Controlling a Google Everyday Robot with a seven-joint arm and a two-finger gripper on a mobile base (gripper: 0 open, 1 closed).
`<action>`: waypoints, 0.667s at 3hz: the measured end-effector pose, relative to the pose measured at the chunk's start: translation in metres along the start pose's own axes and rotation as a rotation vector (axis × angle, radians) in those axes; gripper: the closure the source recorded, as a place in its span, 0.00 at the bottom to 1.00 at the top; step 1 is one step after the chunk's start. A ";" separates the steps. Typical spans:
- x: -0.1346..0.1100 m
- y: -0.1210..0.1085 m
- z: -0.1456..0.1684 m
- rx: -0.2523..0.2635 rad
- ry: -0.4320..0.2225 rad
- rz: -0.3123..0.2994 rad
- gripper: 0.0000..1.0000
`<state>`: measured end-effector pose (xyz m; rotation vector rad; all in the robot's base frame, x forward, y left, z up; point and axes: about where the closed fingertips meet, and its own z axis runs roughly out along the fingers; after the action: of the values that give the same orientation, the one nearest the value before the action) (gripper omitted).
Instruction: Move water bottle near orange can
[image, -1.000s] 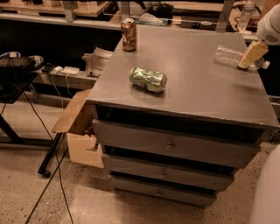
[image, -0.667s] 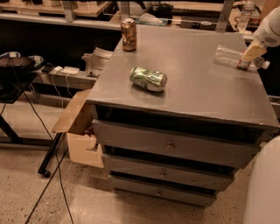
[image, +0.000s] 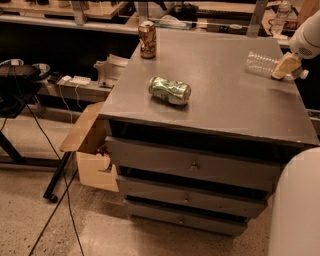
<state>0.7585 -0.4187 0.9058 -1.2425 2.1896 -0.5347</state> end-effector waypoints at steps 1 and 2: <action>0.006 0.006 0.018 -0.026 0.014 -0.001 0.40; 0.011 0.008 0.028 -0.038 0.019 0.002 0.40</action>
Offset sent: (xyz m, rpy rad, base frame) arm 0.0131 -0.0131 -0.0161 0.0020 0.0338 -0.0032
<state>0.7668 -0.4255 0.8765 -1.2594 2.2267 -0.5081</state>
